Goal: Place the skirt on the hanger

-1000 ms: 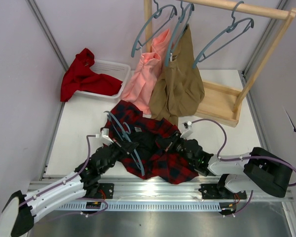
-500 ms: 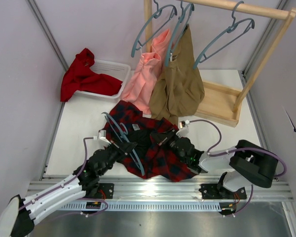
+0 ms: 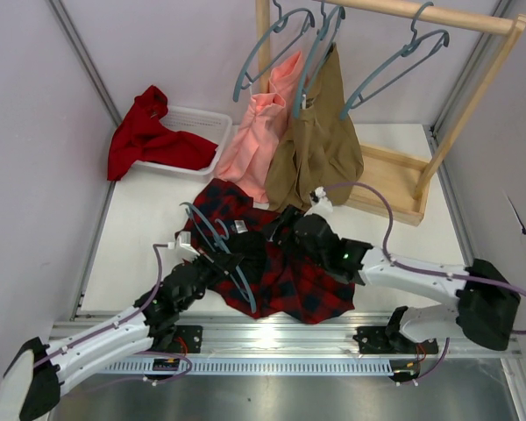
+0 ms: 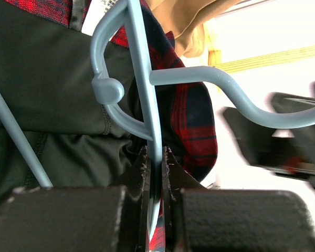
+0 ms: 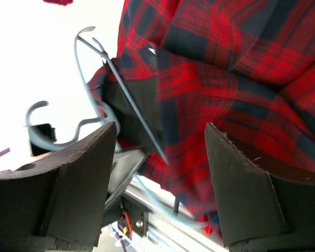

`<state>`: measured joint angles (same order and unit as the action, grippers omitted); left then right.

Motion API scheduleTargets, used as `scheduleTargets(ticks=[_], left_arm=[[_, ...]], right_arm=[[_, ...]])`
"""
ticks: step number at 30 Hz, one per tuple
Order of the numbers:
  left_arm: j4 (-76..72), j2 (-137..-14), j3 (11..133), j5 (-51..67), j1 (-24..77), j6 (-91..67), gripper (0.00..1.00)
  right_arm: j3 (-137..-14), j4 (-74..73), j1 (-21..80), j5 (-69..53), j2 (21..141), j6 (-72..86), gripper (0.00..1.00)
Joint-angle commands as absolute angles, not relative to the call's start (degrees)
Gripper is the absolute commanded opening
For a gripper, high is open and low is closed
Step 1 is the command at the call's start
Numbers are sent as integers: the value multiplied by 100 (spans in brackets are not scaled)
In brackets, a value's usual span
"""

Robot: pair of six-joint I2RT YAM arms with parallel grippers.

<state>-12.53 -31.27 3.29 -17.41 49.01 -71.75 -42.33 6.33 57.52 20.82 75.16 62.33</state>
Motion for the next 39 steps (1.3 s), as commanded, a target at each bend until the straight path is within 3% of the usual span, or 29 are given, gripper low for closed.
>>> scheduleTargets(ticks=[1,7,12,22,26,31,35,39], left_arm=[[-1591,-3225,-167,-1995,4913,-7084,0],[-1608,-3305,-114,-2013,4913,-6952,0],[-1644,-3270,-228,-1987,4913,-6961,0],[-1582,-2778,-475,-2074,4904,-7084,0],[-1354,-2506,-545,-2153,4896,-7066,0],[-1213,-2338,-589,-2180,4878,-7102,0],[-1204,-2355,-580,-2162,4860,-7093,0],[-1213,-2391,-562,-2110,4825,-7093,0]], right_arm=[[-4921,-2001,5836,2804,7067,5897,72],[-5527,-3285,6809,3242,7039,6319,67],[-6685,-5008,7391,3883,8460,6855,69],[-7313,-5028,7515,4351,9377,6759,67],[-7120,-4291,7234,4096,9457,6461,52],[-7277,-4026,7058,3982,9633,6188,42],[-7172,-3745,6987,3789,9519,6152,0],[-6691,-3105,6978,3499,8915,5829,0]])
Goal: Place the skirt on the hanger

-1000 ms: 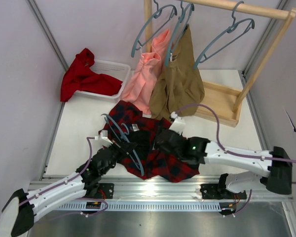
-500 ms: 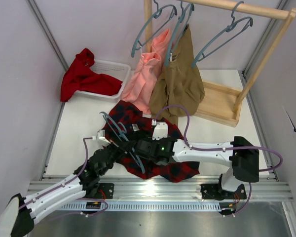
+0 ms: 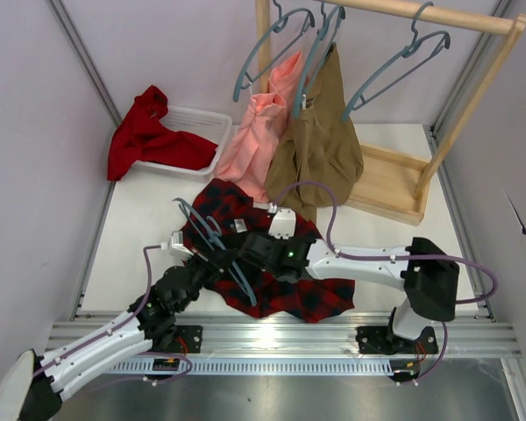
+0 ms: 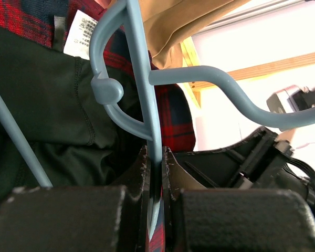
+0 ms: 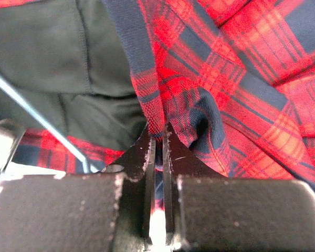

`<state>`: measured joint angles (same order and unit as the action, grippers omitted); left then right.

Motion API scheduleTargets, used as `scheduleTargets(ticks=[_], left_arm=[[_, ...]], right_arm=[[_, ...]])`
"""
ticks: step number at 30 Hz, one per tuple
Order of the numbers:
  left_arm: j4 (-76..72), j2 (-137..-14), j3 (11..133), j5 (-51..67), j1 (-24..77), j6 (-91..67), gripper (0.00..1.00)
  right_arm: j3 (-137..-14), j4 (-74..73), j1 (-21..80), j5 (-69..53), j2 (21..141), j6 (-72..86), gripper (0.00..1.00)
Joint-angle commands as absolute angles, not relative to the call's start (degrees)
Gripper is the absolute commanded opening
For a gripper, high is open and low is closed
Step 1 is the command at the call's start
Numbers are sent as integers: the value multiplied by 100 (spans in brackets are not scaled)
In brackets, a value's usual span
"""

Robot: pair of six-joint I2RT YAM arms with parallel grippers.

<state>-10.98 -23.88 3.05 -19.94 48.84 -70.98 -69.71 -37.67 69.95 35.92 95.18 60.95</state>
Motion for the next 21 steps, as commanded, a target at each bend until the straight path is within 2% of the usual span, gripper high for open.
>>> scheduleTargets(ticks=[1,3,9,10,14,18,20,21], left_arm=[[-1213,-2417,-562,-2101,4816,-7084,0],[-1213,-2434,-545,-2048,4808,-7093,0],[-1037,-2417,-221,-1942,4781,-6857,0],[-1028,-2408,-220,-1908,4781,-6803,0],[-984,-2513,-167,-1890,4773,-6653,0],[-1028,-2741,-132,-1837,4772,-6636,0],[-1055,-2830,-123,-1846,4772,-6645,0],[-1055,-2891,-97,-1863,4772,-6653,0]], right_arm=[[-6506,-2476,7031,3411,8729,5653,0],[-5701,-1665,7075,3086,8082,5161,0],[-3150,2629,6514,1356,6383,4458,0],[-2729,2793,6426,1223,6094,4378,0],[-2374,3119,5856,362,6090,3780,0],[-2127,4285,5442,-333,6906,3937,0],[-2275,4420,5397,-474,7432,4113,14],[-2363,4316,5396,-475,7557,4183,23]])
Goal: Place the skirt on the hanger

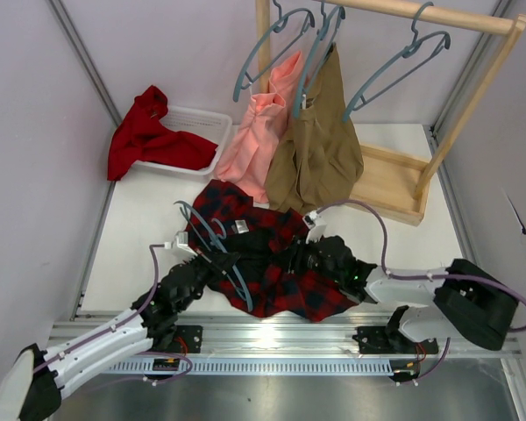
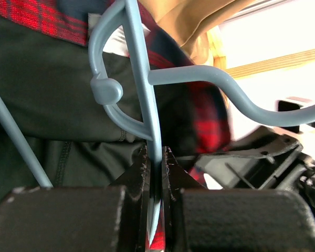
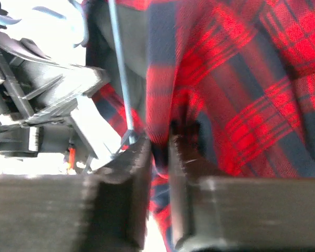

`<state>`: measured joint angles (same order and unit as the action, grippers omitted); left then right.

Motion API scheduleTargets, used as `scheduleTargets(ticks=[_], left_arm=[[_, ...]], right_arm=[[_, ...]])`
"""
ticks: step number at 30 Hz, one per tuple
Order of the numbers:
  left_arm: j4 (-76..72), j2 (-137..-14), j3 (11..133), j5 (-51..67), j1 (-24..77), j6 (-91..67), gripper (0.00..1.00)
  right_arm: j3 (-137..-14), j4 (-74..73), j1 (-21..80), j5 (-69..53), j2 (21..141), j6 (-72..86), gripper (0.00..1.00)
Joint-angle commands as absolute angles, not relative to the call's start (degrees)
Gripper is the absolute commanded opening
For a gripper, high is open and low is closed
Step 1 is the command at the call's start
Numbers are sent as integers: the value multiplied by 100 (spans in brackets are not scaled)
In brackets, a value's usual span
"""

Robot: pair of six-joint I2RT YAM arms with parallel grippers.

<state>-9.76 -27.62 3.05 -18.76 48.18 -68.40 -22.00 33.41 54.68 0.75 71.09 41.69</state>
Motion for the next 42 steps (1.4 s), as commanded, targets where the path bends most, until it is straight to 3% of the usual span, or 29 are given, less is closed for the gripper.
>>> scheduleTargets(ticks=[1,4,6,10,14,18,26,36,41,42], left_arm=[[-1037,-2926,-131,-1881,4772,-6653,0],[-1002,-3014,-44,-1942,4764,-6636,0],[-1028,-3041,-53,-1951,4764,-6610,0],[-1099,-3111,141,-1925,4746,-6566,0],[-1195,-3181,132,-1863,4711,-6504,0],[-1309,-3199,53,-1811,4693,-6504,0],[-1345,-3032,-167,-1732,4597,-6557,0],[-1239,-2698,-325,-1477,4377,-6539,0],[-1178,-2637,-325,-1406,4254,-6486,0],[-1152,-2637,-334,-1389,4245,-6495,0]], right_arm=[[-2486,4124,5396,-396,7628,4419,44],[-2987,2992,5527,-38,7507,4622,69],[-3416,1775,5721,463,7113,4597,79],[-4233,-364,6099,1737,6725,4973,83],[-5008,-2246,6396,2170,6767,5476,80],[-5887,-2890,6854,2479,7109,5187,77],[-8102,-5481,7304,3410,9743,5816,68],[-8350,-5766,7198,3638,10371,6205,69],[-8262,-5792,7093,3735,10573,6135,50],[-8253,-5827,7093,3796,10547,6135,39]])
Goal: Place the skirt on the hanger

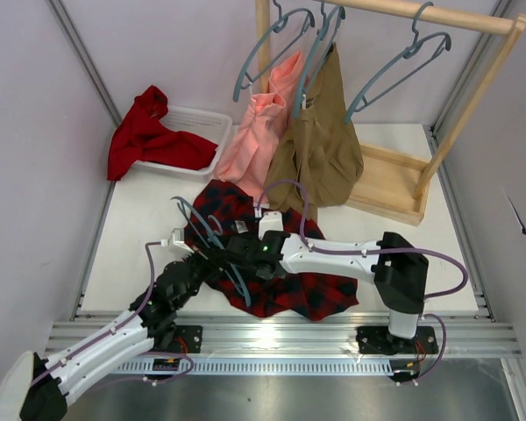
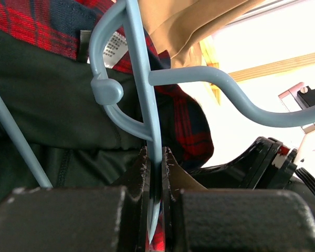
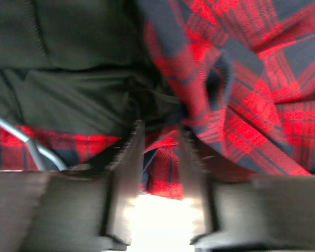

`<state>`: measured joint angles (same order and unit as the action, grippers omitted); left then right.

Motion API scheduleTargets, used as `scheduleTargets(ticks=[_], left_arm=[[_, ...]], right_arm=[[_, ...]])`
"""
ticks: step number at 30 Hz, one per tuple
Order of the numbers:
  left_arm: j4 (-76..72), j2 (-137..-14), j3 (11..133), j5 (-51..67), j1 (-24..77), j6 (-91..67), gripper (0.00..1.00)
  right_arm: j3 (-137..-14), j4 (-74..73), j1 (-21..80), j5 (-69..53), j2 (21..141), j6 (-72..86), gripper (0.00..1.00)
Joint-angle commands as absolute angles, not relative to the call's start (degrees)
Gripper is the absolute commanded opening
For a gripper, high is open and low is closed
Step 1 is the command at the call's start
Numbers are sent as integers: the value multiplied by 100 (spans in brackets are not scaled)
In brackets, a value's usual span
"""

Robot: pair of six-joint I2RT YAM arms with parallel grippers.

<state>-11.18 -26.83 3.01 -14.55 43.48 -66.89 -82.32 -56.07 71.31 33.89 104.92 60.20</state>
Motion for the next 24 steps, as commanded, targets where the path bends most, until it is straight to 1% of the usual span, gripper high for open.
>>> scheduleTargets(ticks=[1,2,3,5,7,10,11,12,14,15,16,18,19,21,22,23,24], left_arm=[[-1151,-2628,-343,-1363,4228,-6495,0],[-1151,-2645,-351,-1362,4219,-6504,0],[-1169,-2654,-360,-1362,4210,-6513,0],[-1213,-2689,-360,-1362,4192,-6513,0],[-1274,-2803,-325,-1354,4184,-6504,0],[-1336,-3014,-272,-1318,4166,-6451,0],[-1336,-3049,-255,-1301,4166,-6442,0],[-1353,-3085,-220,-1292,4166,-6451,0],[-1441,-3173,-237,-1266,4166,-6468,0],[-1459,-3199,-255,-1274,4166,-6469,0],[-1494,-3217,-237,-1283,4157,-6486,0],[-1573,-3278,-211,-1301,4157,-6504,0],[-1599,-3304,-194,-1301,4157,-6487,0],[-1670,-3418,-158,-1283,4157,-6460,0],[-1687,-3462,-123,-1283,4157,-6425,0],[-1705,-3498,-114,-1283,4157,-6416,0],[-1705,-3585,-106,-1275,4157,-6425,0]], right_arm=[[-8253,-5871,7101,3840,10521,6161,33],[-8236,-5941,7110,3867,10390,6161,29],[-8192,-5959,7136,3928,10293,6170,13],[-8034,-5793,7172,3955,9943,6240,0],[-7543,-5460,7163,3859,9608,6214,0],[-6594,-4520,7058,3517,8914,6082,0],[-6357,-4004,7040,3429,8712,5978,0],[-5850,-3721,7040,3349,8275,5924,0],[-5311,-2967,6996,3261,7798,5793,0],[-4760,-2684,6953,3095,7300,5618,0],[-4468,-2063,6839,2981,7060,5503,0],[-3888,-1471,6707,2639,6359,5336,0],[-3311,-815,6628,2498,6154,5318,0],[-2771,-118,6338,1997,5794,5335,0],[-2542,503,6241,1865,5574,5344,0],[-2296,579,6049,1724,5520,5335,0],[-2311,502,5995,1688,5502,5318,0]])
